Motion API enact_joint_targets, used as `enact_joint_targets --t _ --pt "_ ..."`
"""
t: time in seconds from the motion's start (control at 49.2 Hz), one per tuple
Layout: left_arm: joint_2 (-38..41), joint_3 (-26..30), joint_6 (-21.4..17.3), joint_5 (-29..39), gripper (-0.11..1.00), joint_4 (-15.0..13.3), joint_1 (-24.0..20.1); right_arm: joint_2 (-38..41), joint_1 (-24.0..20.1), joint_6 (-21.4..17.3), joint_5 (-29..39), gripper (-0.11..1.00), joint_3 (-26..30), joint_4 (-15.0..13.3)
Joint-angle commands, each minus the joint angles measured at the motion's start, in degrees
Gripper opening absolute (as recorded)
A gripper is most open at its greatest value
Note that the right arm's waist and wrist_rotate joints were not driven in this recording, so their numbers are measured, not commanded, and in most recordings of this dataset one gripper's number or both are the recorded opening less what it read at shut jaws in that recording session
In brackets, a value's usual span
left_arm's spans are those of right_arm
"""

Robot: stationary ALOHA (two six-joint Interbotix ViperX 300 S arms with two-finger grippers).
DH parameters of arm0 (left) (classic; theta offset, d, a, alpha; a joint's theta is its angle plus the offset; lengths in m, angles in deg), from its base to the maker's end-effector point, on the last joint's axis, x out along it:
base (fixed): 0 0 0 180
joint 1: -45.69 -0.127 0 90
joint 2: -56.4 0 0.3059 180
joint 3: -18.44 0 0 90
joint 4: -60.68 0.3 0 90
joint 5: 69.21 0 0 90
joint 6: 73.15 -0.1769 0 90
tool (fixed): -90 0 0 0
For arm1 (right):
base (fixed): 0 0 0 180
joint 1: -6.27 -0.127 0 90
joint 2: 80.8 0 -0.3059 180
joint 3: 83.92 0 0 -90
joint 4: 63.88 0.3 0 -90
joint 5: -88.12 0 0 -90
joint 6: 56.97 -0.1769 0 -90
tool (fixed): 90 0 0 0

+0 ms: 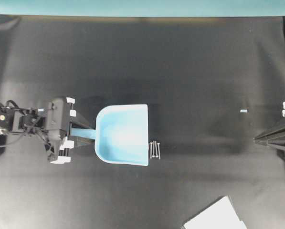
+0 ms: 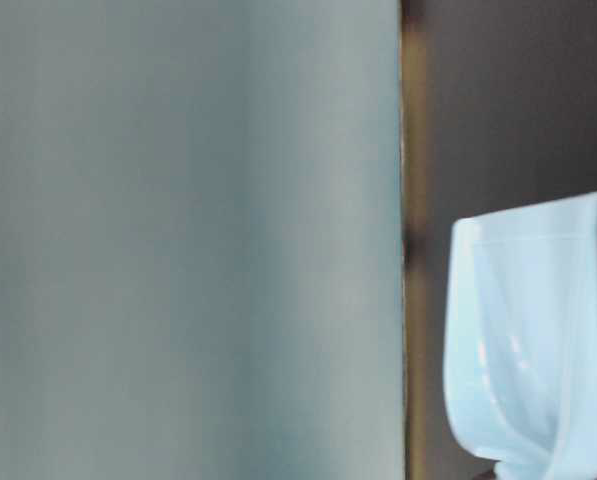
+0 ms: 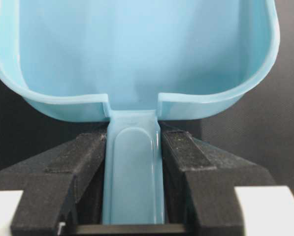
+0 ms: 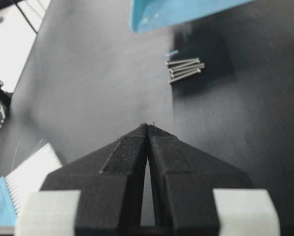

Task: Hold the dustpan with the left arm, while a human hand uses a hand brush to gather screws into the dustpan.
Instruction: 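Hold the dustpan handle steady with the left gripper, edge near screws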

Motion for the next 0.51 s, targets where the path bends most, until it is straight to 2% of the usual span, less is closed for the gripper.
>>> enact_joint_targets --t 0.0,0.183,0.488 --pt "-2.2 0.1 0.4 -0.3 0.29 0.2 0.5 0.3 0.0 0.0 -0.3 0.00 0.5 0.1" --pt "-4.8 0.2 0.6 6.1 0.29 0.2 0.8 0.2 0.0 0.0 -0.3 0.00 0.5 0.1" --pt "-3.8 1.1 0.4 13.6 0.29 0.2 1.4 0.2 0.0 -0.1 -0.3 0.00 0.6 0.1"
